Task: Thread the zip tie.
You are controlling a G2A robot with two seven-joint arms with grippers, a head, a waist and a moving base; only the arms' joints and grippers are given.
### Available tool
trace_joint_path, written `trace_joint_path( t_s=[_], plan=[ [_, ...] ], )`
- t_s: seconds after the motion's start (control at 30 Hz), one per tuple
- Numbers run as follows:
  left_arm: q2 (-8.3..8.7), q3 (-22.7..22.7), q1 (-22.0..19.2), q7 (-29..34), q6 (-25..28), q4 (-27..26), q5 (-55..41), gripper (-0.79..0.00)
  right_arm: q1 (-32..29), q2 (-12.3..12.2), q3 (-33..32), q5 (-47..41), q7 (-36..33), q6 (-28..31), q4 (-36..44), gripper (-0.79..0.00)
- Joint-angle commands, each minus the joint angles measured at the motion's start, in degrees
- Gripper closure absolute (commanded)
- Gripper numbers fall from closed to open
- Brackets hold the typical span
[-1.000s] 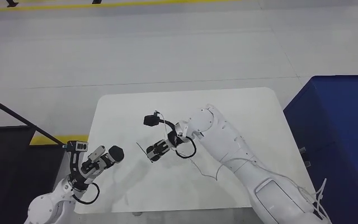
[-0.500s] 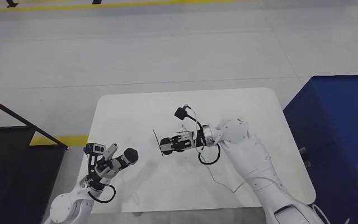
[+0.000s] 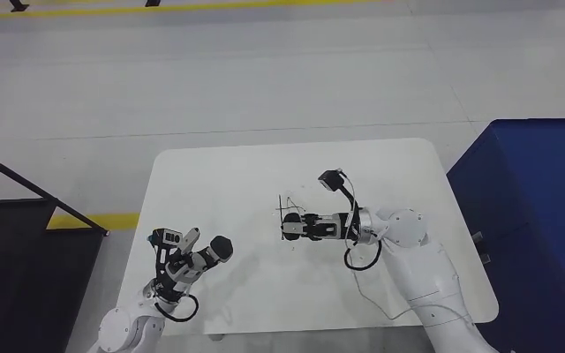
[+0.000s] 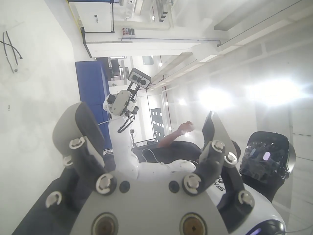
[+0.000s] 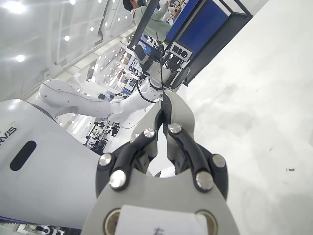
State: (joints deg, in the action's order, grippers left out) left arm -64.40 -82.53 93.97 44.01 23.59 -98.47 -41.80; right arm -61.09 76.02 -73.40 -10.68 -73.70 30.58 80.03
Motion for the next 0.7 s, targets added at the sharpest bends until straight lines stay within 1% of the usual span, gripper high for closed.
trace_joint_path(
  t_s=[0.0, 0.13, 0.17, 0.2, 0.23, 0.3, 0.37, 0.43, 0.5, 0.53, 0.67],
  plan=[
    [0.0, 0.0, 0.0, 0.0, 0.0, 0.0, 0.0, -0.785, 0.0, 0.0, 0.0, 0.0, 0.0, 0.0, 0.0, 0.0],
    [0.0, 0.0, 0.0, 0.0, 0.0, 0.0, 0.0, -0.785, -0.3, 0.0, 0.1, -0.5, 0.7, -0.4, 0.1, 0.0],
    [0.08, 0.0, -0.1, -0.6, 0.8, 0.3, 4.4, -0.785, -0.9, 0.0, 0.0, -1.7, 1.6, -0.8, 0.5, 0.0],
    [-0.11, 0.7, -0.1, -3.0, 3.1, 0.4, 7.6, -0.785, -1.4, -0.1, -0.2, -2.9, 2.1, -0.6, 0.7, 0.0],
    [-0.5, 2.8, 0.4, -5.4, 3.6, 0.2, 7.8, -0.785, -2.0, -0.2, -0.4, -4.3, 2.2, -0.1, 1.1, 0.0],
    [-1.02, 6.4, 0.4, -6.9, 2.1, -0.8, 7.5, -0.785, -3.4, -0.3, -0.8, -9.7, 1.9, -0.3, 1.7, 0.0],
    [-1.44, 8.3, -0.3, -10.1, 4.7, -0.7, 12.4, -0.785, -4.3, -0.5, -1.8, -14.0, 1.7, 0.2, 1.8, 0.0],
    [-2.09, 11.4, -0.7, -13.6, 7.4, -0.9, 15.9, -0.785, -4.9, -0.7, -2.5, -17.8, 1.1, -0.4, 1.4, 0.0],
    [-2.95, 14.5, -1.0, -18.0, 11.0, -1.5, 16.3, -0.785, -4.9, -0.9, -2.7, -19.0, 1.7, -1.4, 0.4, 0.0],
    [-3.11, 15.2, -1.0, -18.7, 11.5, -1.7, 15.8, -0.785, -4.7, -0.9, -2.8, -19.9, 2.4, -1.7, 0.0, 0.0],
    [-3.11, 15.2, -1.0, -18.7, 11.5, -1.7, 15.8, -0.785, -4.4, -0.9, -2.8, -19.7, 2.6, -1.4, -0.2, 0.0]
  ],
)
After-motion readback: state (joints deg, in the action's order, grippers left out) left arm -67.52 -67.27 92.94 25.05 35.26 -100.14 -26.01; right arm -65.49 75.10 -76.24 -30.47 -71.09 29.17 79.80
